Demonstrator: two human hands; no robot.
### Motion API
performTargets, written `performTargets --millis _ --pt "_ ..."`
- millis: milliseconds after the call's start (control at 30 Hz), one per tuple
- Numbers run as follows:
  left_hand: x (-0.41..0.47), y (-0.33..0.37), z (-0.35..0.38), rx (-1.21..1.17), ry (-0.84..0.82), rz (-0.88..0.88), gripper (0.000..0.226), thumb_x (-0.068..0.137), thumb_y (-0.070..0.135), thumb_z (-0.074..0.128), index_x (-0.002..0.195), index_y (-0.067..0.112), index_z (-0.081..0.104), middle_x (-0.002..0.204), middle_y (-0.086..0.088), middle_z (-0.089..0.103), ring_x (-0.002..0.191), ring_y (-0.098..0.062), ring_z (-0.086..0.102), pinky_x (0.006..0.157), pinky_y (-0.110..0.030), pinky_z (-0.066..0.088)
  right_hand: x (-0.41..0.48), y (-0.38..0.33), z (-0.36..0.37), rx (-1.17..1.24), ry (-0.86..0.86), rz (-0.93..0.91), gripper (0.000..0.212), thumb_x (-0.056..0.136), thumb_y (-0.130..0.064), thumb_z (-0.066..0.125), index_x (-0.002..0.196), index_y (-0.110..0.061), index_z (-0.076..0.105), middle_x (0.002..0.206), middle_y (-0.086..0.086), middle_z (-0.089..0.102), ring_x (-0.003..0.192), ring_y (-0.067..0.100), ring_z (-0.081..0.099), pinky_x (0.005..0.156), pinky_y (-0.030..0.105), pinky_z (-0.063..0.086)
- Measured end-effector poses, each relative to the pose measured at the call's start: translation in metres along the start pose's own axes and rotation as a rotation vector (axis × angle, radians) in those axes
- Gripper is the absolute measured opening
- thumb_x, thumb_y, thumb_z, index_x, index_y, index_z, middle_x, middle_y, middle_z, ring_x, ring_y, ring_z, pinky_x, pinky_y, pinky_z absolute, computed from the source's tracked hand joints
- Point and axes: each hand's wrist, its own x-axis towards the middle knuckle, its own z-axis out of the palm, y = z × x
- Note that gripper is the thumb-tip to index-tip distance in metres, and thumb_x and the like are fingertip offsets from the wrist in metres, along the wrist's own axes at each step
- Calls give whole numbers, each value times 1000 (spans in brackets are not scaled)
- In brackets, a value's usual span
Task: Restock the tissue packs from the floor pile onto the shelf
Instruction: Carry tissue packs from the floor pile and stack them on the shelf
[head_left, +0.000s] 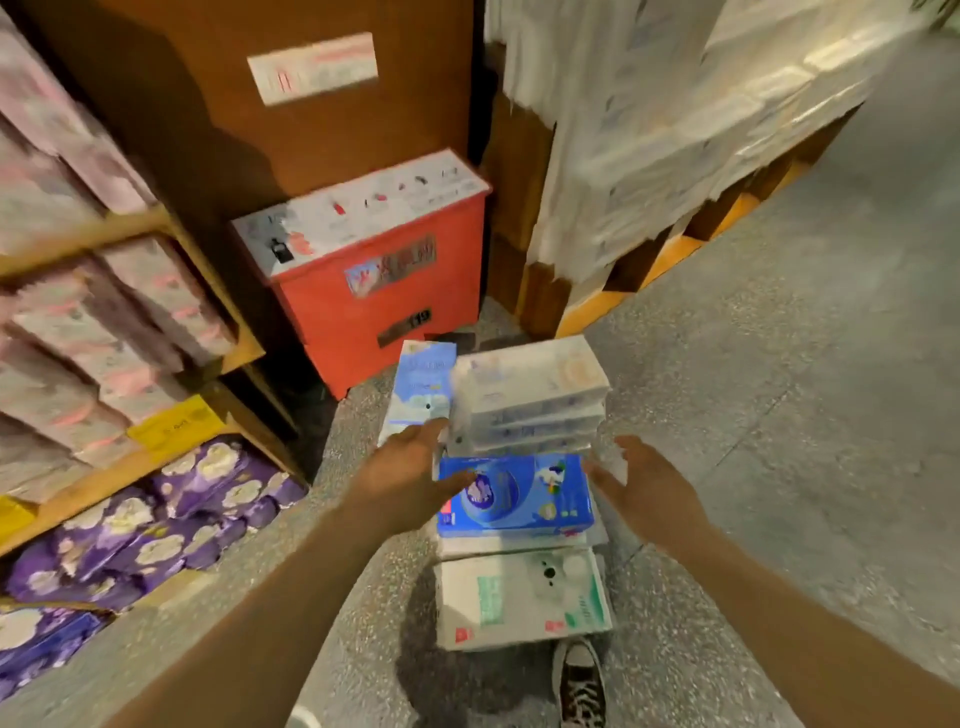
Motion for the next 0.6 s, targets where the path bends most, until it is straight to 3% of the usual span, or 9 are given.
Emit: performTargets --millis 233,400,500,600 --pt "126 -80 181 -166 -20 -94 73 91 52 61 151 21 32 149 -6 46 132 -26 46 91 -31 39 171 92 164 -57 -15 -4 78 91 -64 56 148 -14 40 145 14 53 130 34 53 102 43 44" --pt "185 -131 276 -235 13 -187 80 88 55 62 151 18 31 148 -8 47 132 -27 48 92 -32 40 253 156 236 -83 10 43 84 88 -68 54 146 -9 39 134 22 57 116 38 59 92 45 48" --pt "209 -147 319 -316 -21 -257 97 84 61 61 157 16 16 158 -10 34 141 -28 38 106 -39 38 284 180 267 -17 -14 98 82 88 -68 55 138 -5 43 116 21 63 89 31 56 72 39 43" --pt "227 -153 351 -337 -99 -365 121 73 79 50 157 15 -8 161 -17 23 141 -36 37 108 -46 39 298 193 290 92 -64 128 70 88 -68 55 125 -9 46 106 14 59 86 26 49 70 37 37"
